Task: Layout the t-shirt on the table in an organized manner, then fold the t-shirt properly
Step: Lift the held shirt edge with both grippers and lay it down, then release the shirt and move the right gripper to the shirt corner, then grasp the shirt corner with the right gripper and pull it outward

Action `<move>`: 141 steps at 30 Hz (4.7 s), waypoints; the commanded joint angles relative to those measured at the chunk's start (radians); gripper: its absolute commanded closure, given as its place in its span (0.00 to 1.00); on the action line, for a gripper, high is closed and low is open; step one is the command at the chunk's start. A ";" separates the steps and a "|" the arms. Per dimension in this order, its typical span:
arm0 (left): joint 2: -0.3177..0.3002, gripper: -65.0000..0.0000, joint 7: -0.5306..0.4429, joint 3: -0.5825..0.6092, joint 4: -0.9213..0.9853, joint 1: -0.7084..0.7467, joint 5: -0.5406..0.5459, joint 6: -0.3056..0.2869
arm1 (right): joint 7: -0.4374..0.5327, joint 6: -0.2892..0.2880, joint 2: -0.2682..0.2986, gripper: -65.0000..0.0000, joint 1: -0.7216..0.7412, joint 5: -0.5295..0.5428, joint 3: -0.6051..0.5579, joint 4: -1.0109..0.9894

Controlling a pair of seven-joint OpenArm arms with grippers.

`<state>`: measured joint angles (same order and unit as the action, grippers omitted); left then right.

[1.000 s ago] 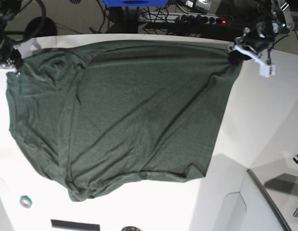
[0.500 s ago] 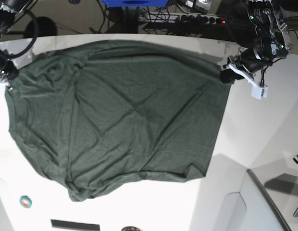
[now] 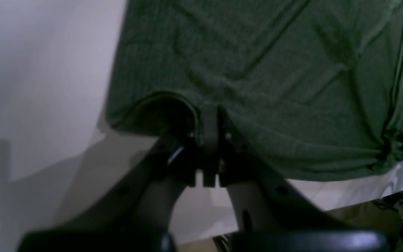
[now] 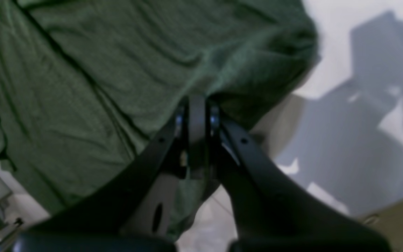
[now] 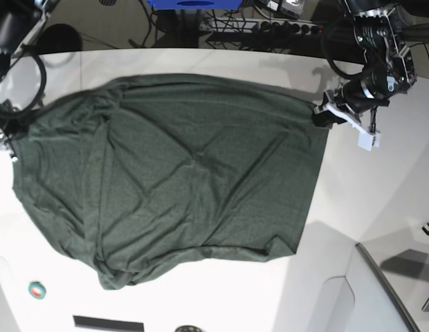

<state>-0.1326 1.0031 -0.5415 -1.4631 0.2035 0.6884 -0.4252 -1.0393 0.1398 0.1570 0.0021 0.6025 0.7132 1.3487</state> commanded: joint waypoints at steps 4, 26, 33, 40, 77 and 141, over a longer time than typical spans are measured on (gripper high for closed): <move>-0.009 1.00 -0.011 -0.005 0.023 -0.049 0.018 -0.004 | 0.023 0.005 0.031 1.00 0.049 0.009 -0.002 -0.038; -0.011 1.00 -0.011 -0.085 0.252 -0.194 0.018 -0.004 | 0.118 0.005 0.125 1.00 0.132 0.009 -0.053 -0.302; -0.011 1.00 -0.011 -0.088 0.246 -0.194 0.018 -0.004 | 0.119 0.002 0.117 0.70 0.131 0.015 -0.043 -0.237; -0.011 0.66 -0.011 -0.090 0.203 -0.183 0.018 -0.004 | 0.112 0.002 0.048 0.55 0.035 0.018 -0.050 0.062; -0.014 0.22 -0.011 -0.276 -0.106 0.084 0.015 -0.183 | 0.080 -0.199 -0.254 0.56 -0.281 0.017 -0.307 0.157; -0.019 0.22 -0.013 -0.276 -0.104 0.084 0.011 -0.179 | -0.009 -0.180 -0.257 0.53 -0.224 0.018 -0.301 0.185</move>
<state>-0.1364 1.0065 -0.8120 -1.5528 0.2859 0.6811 -0.6022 -1.0481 -0.0277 -0.1036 -0.2253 0.6056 0.4103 1.5227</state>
